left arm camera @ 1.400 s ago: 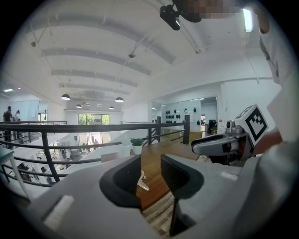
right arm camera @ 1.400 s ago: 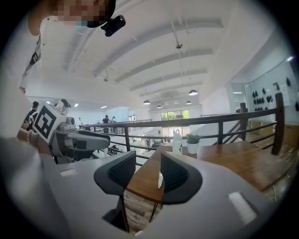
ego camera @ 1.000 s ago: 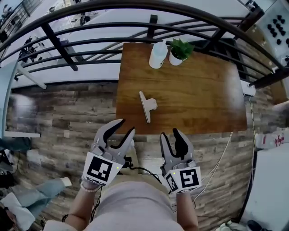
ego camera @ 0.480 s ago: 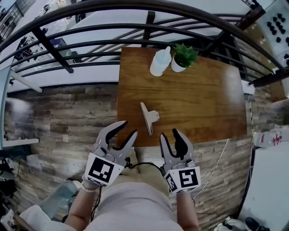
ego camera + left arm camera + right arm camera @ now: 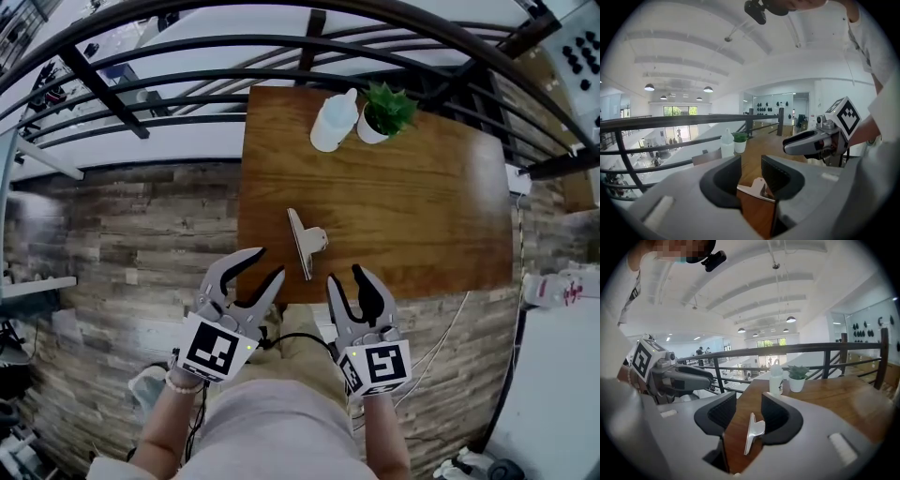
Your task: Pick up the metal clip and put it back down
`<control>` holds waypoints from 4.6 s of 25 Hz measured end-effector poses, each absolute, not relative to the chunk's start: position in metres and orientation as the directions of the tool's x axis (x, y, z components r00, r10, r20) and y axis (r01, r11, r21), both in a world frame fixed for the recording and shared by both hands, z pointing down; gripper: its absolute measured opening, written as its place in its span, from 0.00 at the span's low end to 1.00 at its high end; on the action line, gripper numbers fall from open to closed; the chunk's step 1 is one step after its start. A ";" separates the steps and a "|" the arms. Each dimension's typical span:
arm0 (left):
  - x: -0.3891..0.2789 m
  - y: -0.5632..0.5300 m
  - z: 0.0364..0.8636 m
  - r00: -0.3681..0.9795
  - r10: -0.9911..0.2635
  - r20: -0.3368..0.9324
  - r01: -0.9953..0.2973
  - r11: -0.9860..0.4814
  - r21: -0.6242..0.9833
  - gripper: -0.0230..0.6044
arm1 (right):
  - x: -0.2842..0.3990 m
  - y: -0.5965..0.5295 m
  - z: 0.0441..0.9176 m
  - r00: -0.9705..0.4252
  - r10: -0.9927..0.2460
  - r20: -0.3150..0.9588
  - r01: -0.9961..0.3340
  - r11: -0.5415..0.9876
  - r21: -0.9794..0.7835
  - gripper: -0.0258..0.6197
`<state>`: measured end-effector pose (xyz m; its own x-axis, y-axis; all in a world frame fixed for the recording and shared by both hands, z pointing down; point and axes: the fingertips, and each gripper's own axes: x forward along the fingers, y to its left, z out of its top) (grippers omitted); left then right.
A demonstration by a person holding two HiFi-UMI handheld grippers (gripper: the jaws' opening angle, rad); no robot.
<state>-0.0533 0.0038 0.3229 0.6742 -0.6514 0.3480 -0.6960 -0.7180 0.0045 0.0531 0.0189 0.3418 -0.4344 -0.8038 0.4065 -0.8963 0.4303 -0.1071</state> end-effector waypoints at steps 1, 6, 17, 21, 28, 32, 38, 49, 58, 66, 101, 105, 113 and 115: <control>-0.052 0.003 0.326 0.672 -0.650 0.354 -0.695 -0.719 0.000 0.25 | 0.054 0.018 0.346 -0.439 -0.798 0.413 -0.894 0.434 -0.110 0.32; -0.051 -0.005 0.351 0.653 -0.651 0.387 -0.720 -0.692 0.051 0.25 | 0.057 0.012 0.365 -0.454 -0.773 0.444 -0.885 0.448 -0.126 0.32; -0.041 -0.031 0.390 0.666 -0.603 0.440 -0.699 -0.710 0.085 0.25 | 0.054 0.000 0.419 -0.453 -0.717 0.529 -0.886 0.429 -0.178 0.32; -0.038 -0.037 0.409 0.668 -0.583 0.463 -0.692 -0.716 0.096 0.25 | 0.053 -0.005 0.441 -0.451 -0.697 0.557 -0.887 0.422 -0.188 0.32; -0.039 -0.049 0.439 0.666 -0.560 0.494 -0.696 -0.704 0.141 0.25 | 0.053 -0.015 0.471 -0.441 -0.675 0.592 -0.893 0.395 -0.215 0.32; -0.037 -0.054 0.451 0.669 -0.543 0.507 -0.687 -0.712 0.143 0.25 | 0.053 -0.021 0.486 -0.435 -0.663 0.609 -0.896 0.385 -0.222 0.32; -0.031 -0.064 0.465 0.685 -0.508 0.522 -0.651 -0.748 0.127 0.26 | 0.055 -0.025 0.504 -0.419 -0.652 0.631 -0.904 0.362 -0.226 0.32; -0.022 -0.073 0.498 0.697 -0.446 0.562 -0.624 -0.762 0.170 0.27 | 0.058 -0.034 0.524 -0.410 -0.643 0.647 -0.910 0.337 -0.243 0.32; -0.018 -0.076 0.515 0.698 -0.423 0.578 -0.623 -0.756 0.200 0.27 | 0.049 -0.040 0.535 -0.442 -0.621 0.648 -0.894 0.361 -0.264 0.31; -0.021 -0.077 0.523 0.694 -0.415 0.589 -0.626 -0.752 0.208 0.27 | 0.043 -0.043 0.537 -0.475 -0.609 0.635 -0.879 0.365 -0.306 0.27; -0.013 -0.090 0.514 0.780 -0.405 0.478 -0.604 -0.688 0.403 0.35 | 0.051 -0.045 0.512 -0.596 -0.597 0.537 -0.802 0.406 -0.438 0.12; -0.011 -0.096 0.513 0.795 -0.421 0.436 -0.601 -0.640 0.479 0.35 | 0.050 -0.044 0.505 -0.619 -0.603 0.503 -0.783 0.422 -0.458 0.11; -0.011 -0.098 0.507 0.827 -0.433 0.359 -0.559 -0.572 0.600 0.35 | 0.053 -0.047 0.484 -0.664 -0.642 0.383 -0.721 0.416 -0.554 0.11; -0.011 -0.098 0.504 0.837 -0.436 0.331 -0.540 -0.556 0.632 0.35 | 0.054 -0.049 0.476 -0.675 -0.655 0.339 -0.693 0.407 -0.595 0.11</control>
